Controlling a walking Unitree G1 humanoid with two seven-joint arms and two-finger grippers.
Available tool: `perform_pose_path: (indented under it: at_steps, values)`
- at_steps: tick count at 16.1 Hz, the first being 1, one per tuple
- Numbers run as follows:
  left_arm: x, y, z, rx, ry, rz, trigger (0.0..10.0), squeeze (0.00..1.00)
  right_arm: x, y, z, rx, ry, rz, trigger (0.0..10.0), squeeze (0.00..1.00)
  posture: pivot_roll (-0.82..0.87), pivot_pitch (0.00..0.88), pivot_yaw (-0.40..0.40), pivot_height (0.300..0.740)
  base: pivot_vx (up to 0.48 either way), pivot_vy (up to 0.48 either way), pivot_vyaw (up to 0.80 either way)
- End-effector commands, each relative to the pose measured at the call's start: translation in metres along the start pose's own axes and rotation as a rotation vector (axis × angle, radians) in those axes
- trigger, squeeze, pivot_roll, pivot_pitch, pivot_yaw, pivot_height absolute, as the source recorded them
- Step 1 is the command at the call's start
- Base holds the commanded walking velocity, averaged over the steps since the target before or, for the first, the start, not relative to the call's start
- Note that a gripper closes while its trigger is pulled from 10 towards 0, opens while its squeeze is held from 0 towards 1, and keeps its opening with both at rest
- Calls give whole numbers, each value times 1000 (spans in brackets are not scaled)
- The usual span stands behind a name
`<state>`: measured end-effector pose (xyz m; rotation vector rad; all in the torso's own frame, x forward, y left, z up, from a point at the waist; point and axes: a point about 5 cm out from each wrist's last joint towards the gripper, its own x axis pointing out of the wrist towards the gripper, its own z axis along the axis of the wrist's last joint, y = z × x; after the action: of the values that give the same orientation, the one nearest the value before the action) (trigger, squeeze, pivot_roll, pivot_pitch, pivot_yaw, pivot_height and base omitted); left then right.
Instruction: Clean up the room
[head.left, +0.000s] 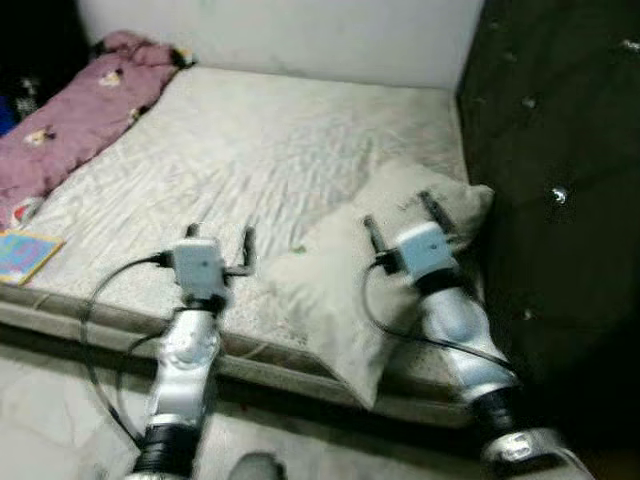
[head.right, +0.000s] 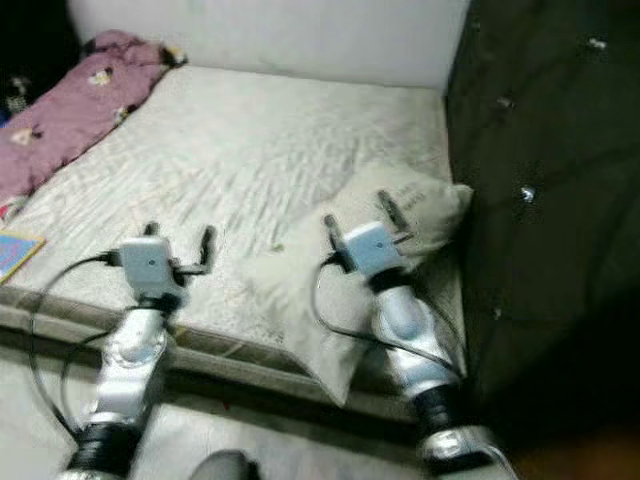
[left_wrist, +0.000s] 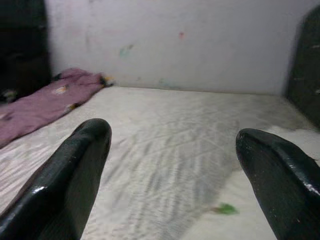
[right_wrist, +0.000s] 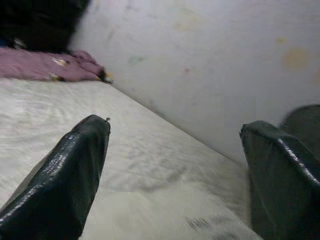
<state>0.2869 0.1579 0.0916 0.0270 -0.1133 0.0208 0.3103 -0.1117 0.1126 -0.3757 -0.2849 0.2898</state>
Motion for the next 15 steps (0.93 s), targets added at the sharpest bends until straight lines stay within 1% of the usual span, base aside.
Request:
perform_pose_path:
  at_steps: [1,2,5,10,11,14,15]
  values:
    - [3,-2,6,-4,-23,-12,10000,0,0,-7,0,-14,0,-8,10000,0,35,0,8,740,364,0,0]
    - [3,-3,5,-11,-19,-6,10000,0,0,-7,0,-14,0,-9,10000,0,35,0,8,740,292,0,0]
    - [5,0,3,-15,2,42,10000,0,-1,-6,-1,-11,2,-10,10000,0,37,0,10,740,0,0,0]
    - [6,0,2,-27,10,36,10000,0,-1,-7,-3,7,14,-18,10000,0,37,0,12,740,0,0,0]
    - [6,0,2,-31,9,32,10000,0,-1,-7,-3,7,16,-19,10000,0,37,0,12,740,0,476,0]
    - [7,-1,3,-42,11,26,10000,0,0,-7,-3,8,19,-22,10000,0,37,0,14,740,0,476,-727]
    - [7,-1,3,-42,11,25,10000,0,-1,-7,-3,9,19,-22,10000,0,37,0,14,740,0,476,0]
